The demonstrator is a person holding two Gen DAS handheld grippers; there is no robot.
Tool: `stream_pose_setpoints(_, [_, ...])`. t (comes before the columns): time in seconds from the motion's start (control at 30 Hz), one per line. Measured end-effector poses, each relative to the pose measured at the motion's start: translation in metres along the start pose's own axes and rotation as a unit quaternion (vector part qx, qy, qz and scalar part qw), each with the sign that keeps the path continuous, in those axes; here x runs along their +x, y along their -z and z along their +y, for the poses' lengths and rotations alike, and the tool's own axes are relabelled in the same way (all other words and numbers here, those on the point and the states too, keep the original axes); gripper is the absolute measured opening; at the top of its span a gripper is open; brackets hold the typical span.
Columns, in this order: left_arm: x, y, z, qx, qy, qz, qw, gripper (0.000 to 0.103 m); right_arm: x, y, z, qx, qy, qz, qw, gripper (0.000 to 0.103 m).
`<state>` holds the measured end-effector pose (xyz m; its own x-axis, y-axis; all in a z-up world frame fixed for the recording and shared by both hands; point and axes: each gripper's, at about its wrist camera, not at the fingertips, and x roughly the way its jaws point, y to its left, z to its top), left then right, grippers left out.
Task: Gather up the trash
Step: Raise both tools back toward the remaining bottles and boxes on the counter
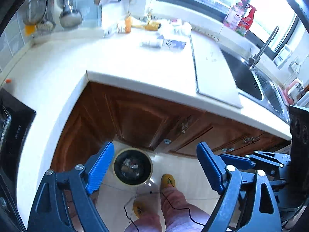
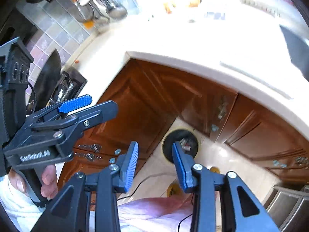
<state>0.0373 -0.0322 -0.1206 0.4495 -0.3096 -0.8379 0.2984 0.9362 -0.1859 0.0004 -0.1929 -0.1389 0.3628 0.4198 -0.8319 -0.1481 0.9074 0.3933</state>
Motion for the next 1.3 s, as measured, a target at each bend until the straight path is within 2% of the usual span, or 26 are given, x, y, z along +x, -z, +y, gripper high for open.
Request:
stream_pose_setpoints(0.17, [-0.018, -0.017, -0.004, -0.012, 0.0, -0.01, 0.9999, 0.086, -0.029, -0.014, -0.007, 0.001, 0.008, -0.017, 1.0, 0.037])
stream_pose_setpoints(0.23, [-0.014, -0.021, -0.005, -0.014, -0.002, -0.012, 0.9998, 0.086, -0.039, -0.021, -0.01, 0.0, 0.011, -0.028, 1.0, 0.037])
stream_pose_setpoints(0.4, [-0.026, -0.046, -0.014, -0.016, 0.002, -0.037, 0.9992, 0.089, -0.067, -0.051, -0.018, -0.017, 0.027, -0.048, 0.998, 0.037])
stream_pose_setpoints(0.63, [-0.034, -0.091, -0.026, -0.02, -0.007, -0.063, 0.9978, 0.089, -0.103, -0.117, -0.043, -0.026, 0.032, -0.07, 0.997, 0.037])
stream_pose_setpoints(0.83, [-0.031, -0.141, -0.032, -0.037, -0.034, -0.083, 0.9952, 0.089, -0.128, -0.178, -0.069, -0.067, 0.069, -0.094, 0.991, 0.038])
stream_pose_setpoints(1.07, [-0.015, -0.192, -0.035, -0.056, -0.062, -0.096, 0.9919, 0.089, -0.125, -0.233, -0.091, -0.11, 0.075, -0.104, 0.986, 0.043])
stream_pose_setpoints(1.3, [0.013, -0.23, -0.034, -0.069, -0.094, -0.089, 0.9891, 0.089, -0.09, -0.279, -0.109, -0.139, 0.06, -0.083, 0.985, 0.045])
